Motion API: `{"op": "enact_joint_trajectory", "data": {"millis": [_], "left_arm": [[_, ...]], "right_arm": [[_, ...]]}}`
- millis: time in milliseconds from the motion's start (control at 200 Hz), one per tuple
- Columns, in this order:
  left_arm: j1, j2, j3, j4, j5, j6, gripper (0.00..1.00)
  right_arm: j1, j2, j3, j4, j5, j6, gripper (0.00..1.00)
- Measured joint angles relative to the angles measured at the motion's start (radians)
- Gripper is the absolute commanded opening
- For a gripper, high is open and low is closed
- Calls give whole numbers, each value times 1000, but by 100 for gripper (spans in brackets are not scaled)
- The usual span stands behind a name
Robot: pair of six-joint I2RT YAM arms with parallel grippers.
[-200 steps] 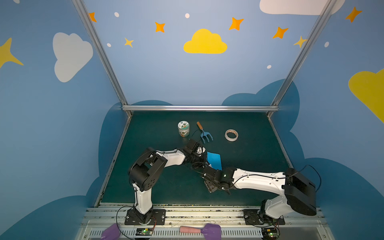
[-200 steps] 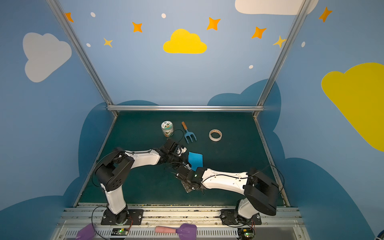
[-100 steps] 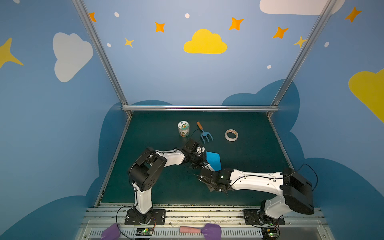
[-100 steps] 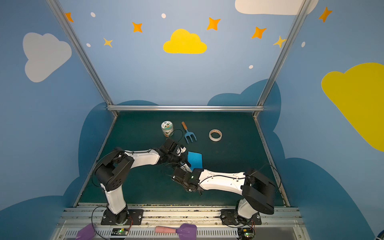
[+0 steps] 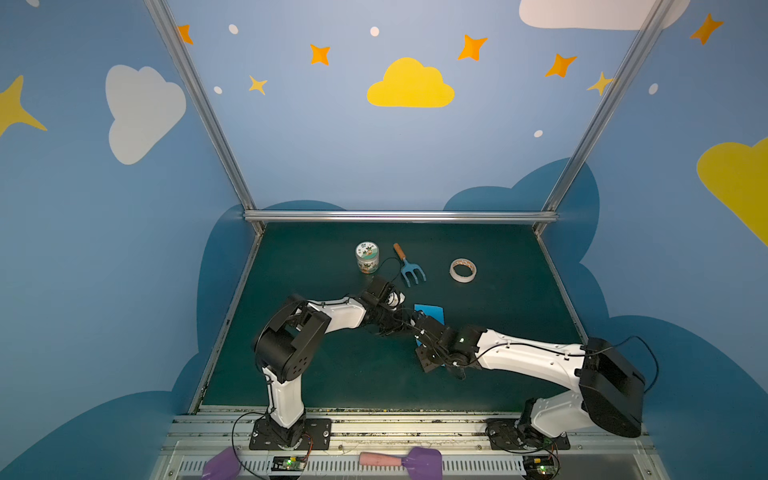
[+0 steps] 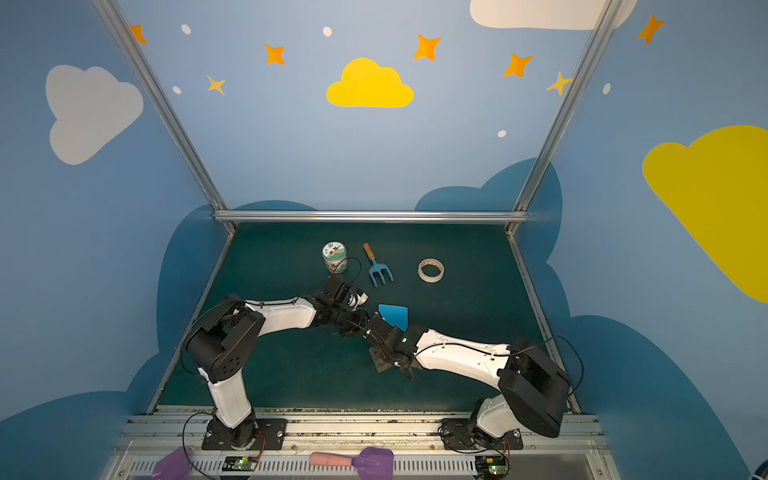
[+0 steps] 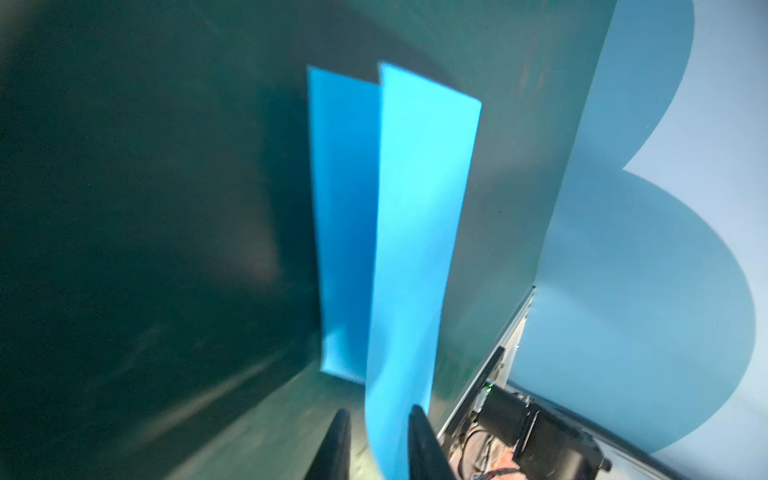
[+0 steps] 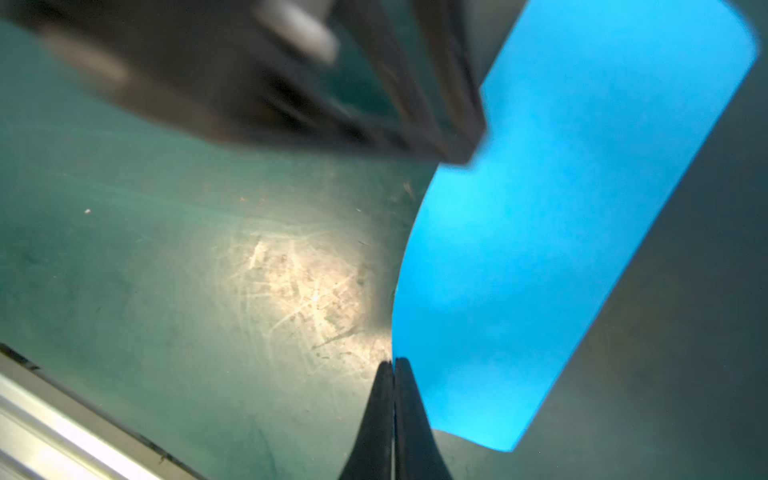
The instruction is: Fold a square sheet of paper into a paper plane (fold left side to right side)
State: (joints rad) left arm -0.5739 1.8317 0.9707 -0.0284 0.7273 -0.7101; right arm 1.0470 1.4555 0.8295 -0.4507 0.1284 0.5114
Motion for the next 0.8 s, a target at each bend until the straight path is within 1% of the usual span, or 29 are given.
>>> {"op": "enact_joint_trajectory", "data": {"millis": [150,295,395,591,801], "left_arm": [[60,-55,18,-68,-7,29,26],[61,-37,125,-122,-7,63,15],[46,14,213,-144,-2,77,11],[-11,165,357,-196,2,108,8],[-54,269,412,-248,2,132,6]], "right_arm": [[-38,0,-48,43,-85,0,0],[-50,0,-56,74,-137,0,0],[-51,0,-56,94,-156,2,0],[-57,-1,-61,117,-180,6,0],[-74,-3,-77,136,-202,9,0]]}}
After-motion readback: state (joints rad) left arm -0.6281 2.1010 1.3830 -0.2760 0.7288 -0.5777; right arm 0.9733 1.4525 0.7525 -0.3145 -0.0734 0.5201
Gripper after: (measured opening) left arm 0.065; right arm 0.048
